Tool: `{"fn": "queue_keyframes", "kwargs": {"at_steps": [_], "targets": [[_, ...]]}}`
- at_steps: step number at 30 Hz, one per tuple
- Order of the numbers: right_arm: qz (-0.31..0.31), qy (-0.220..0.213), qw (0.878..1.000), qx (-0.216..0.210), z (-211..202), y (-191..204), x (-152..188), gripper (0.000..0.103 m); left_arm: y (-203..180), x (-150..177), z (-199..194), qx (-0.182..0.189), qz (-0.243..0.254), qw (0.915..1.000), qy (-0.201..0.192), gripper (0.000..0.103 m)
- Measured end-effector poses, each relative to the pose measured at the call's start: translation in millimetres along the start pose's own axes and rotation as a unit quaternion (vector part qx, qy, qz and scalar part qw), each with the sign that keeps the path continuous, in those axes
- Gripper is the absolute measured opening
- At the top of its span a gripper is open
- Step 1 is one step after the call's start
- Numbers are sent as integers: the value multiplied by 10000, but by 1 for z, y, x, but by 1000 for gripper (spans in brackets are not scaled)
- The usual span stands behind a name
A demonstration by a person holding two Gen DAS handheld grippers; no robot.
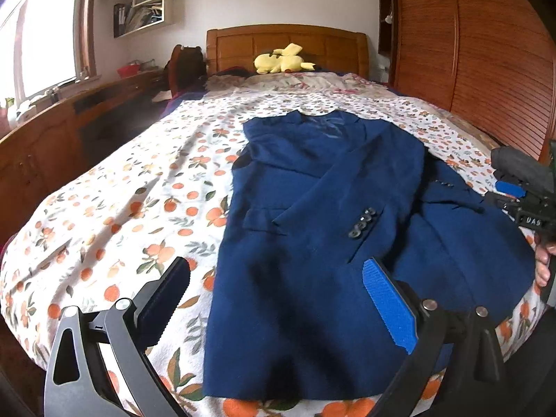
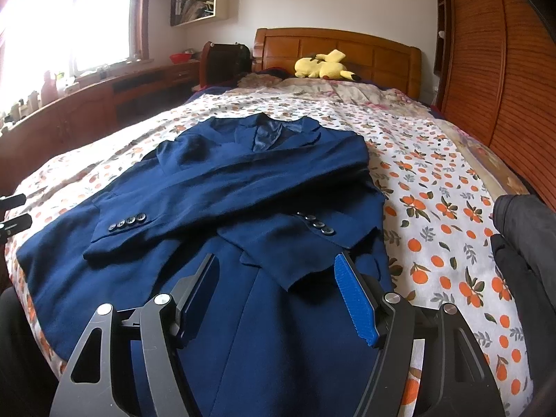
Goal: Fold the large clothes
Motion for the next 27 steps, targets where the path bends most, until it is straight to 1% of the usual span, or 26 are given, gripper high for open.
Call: {"fn": "queue_keyframes", "kwargs": {"at_steps": [6, 10, 11, 12, 15, 17, 20, 27], "targets": [[-28, 34, 9999, 101, -12, -6, 4, 67, 15, 14, 0, -73, -130, 9999, 83, 100], [-9, 107, 9996, 265, -25, -21, 14, 68, 22, 23, 0, -142, -101, 9998, 112, 100], [15, 133, 9994, 325, -29, -27, 17, 69, 24, 25, 0, -153, -98, 9998, 121, 100], [22, 143, 9992, 376, -32, -32, 19, 73, 25, 27, 0, -161, -98, 9997, 129, 100], [27, 166, 9982, 570, -45, -49, 26, 76, 29, 31, 0, -173, -93, 9997, 148, 100], [77, 253, 9972, 697, -53, -61, 32, 76, 31, 32, 1, -167, -104, 9997, 153, 100], [138, 424, 9960, 770, -60, -70, 46, 76, 32, 34, 2, -150, -114, 9997, 164, 100], [180, 820, 9940, 699, -72, -73, 78, 76, 37, 39, 2, -166, -96, 9996, 216, 100]]}}
Point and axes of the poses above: each gripper's, at about its wrist camera, not at the fingertips, and z roughly the way its jaws point, y to its left, x to its underside, the point moved 8 cm from there along z, roughly the way its jaws point, and after that the axes turned 14 degrees about -y, right-handed, at the moved point
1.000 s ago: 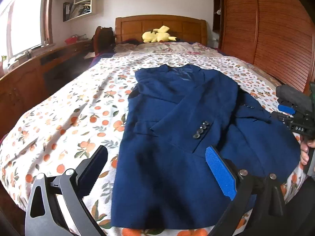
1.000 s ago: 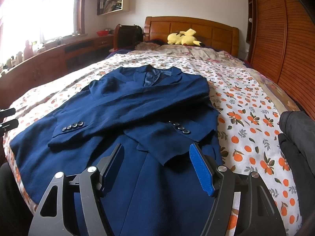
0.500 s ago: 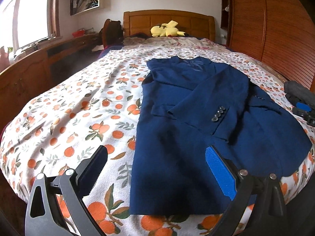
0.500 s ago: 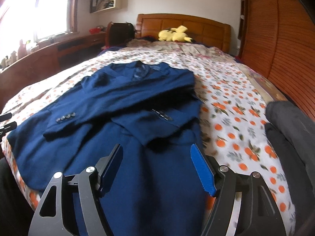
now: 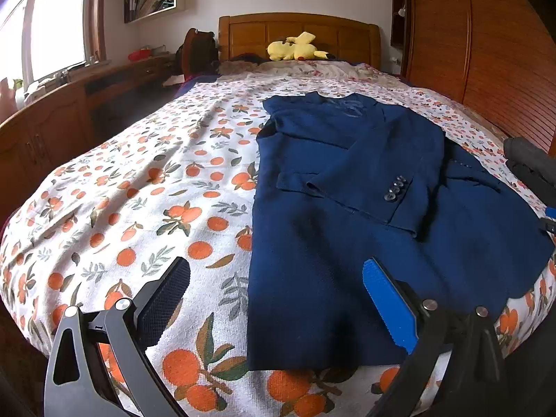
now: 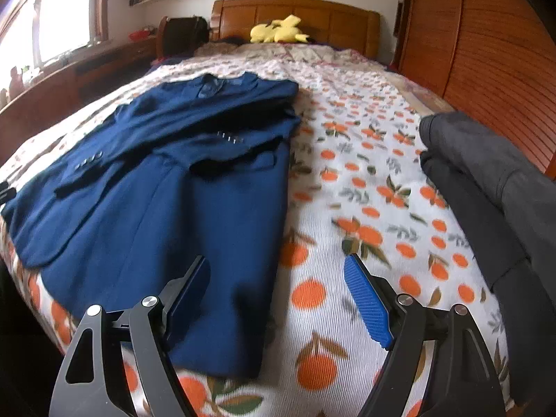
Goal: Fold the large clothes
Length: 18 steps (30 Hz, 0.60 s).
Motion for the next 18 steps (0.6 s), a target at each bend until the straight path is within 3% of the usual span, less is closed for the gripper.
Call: {"fn": "queue_keyframes", "kwargs": {"at_steps": [7, 10, 12, 14, 18], "targets": [[-125, 118, 9999, -18, -1, 5, 9, 71, 3, 6, 2, -16, -18, 10000, 79, 100], [-148, 160, 9998, -41, -1, 6, 10, 54, 3, 7, 3, -19, -5, 9999, 102, 100], [-148, 188, 9996, -150, -2, 8, 8, 33, 4, 9, 2, -9, -21, 9999, 121, 100], [-110, 235, 9991, -342, -5, 15, 6, 20, 6, 12, 2, 0, -39, 9999, 142, 100], [-212, 212, 9987, -406, -10, 25, 5, 20, 8, 18, 0, 13, -37, 9998, 200, 100]]}}
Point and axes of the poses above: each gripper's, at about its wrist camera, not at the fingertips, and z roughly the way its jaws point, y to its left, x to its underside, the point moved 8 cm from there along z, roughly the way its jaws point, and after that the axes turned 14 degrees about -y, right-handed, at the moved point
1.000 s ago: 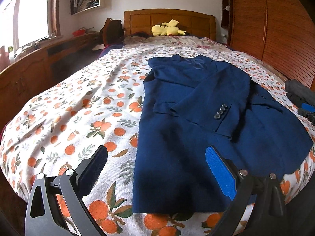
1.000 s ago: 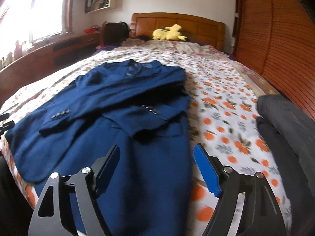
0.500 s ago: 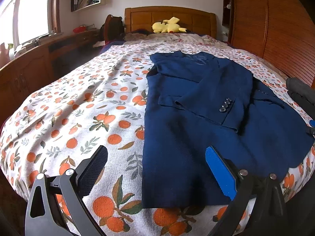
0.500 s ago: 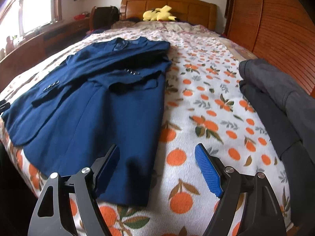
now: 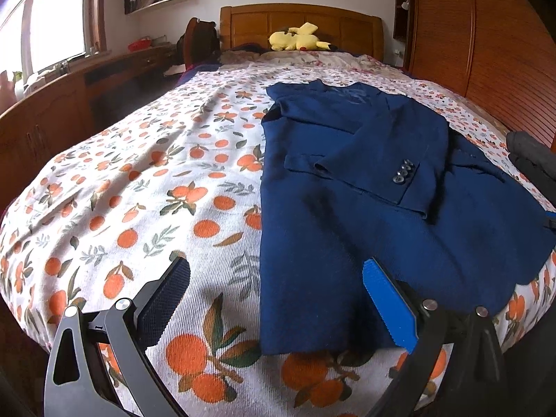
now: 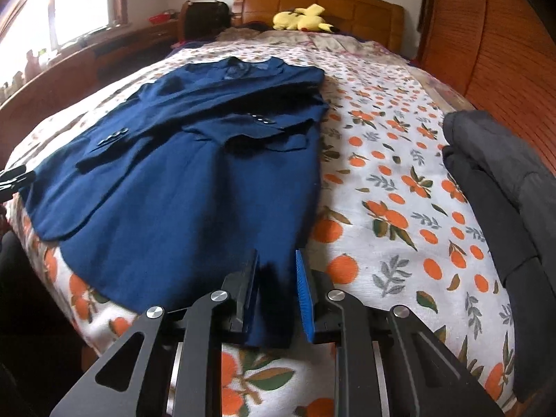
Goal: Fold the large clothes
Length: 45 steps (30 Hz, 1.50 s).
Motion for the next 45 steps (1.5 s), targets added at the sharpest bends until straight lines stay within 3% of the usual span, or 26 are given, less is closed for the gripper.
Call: {"fn": "queue_keyframes", "kwargs": {"at_steps": [6, 15, 17, 19, 20, 21, 24, 28, 36, 45], "targets": [[116, 50, 9999, 31, 1, -3, 8, 22, -1, 9, -8, 147, 1, 9999, 73, 98], [144, 142, 9998, -21, 7, 0, 15, 37, -13, 17, -21, 459, 6, 9989, 77, 57], [107, 146, 9998, -20, 7, 2, 15, 38, -14, 17, -20, 497, -1, 9987, 79, 54], [90, 119, 9999, -62, 7, 3, 12, 26, -15, 16, -20, 534, -29, 9985, 105, 44], [91, 84, 9999, -92, 5, 3, 9, 10, -16, 14, -21, 588, -61, 9982, 113, 31], [126, 34, 9998, -133, 3, 3, 4, 5, -16, 12, -22, 606, -82, 9981, 125, 18], [221, -213, 9992, -265, -7, 4, -13, 3, -19, -2, -27, 632, -81, 9979, 84, 5], [278, -696, 9968, -261, -29, 3, -53, 2, -23, -41, -45, 753, -224, 9965, -289, 3], [145, -1740, 9844, -230, -99, 10, -154, 2, -33, -159, -102, 819, -236, 9876, -1319, 2], [-147, -2672, 9635, -109, -199, 11, -226, 2, -61, -269, -186, 990, -84, 9679, -2308, 2]]}}
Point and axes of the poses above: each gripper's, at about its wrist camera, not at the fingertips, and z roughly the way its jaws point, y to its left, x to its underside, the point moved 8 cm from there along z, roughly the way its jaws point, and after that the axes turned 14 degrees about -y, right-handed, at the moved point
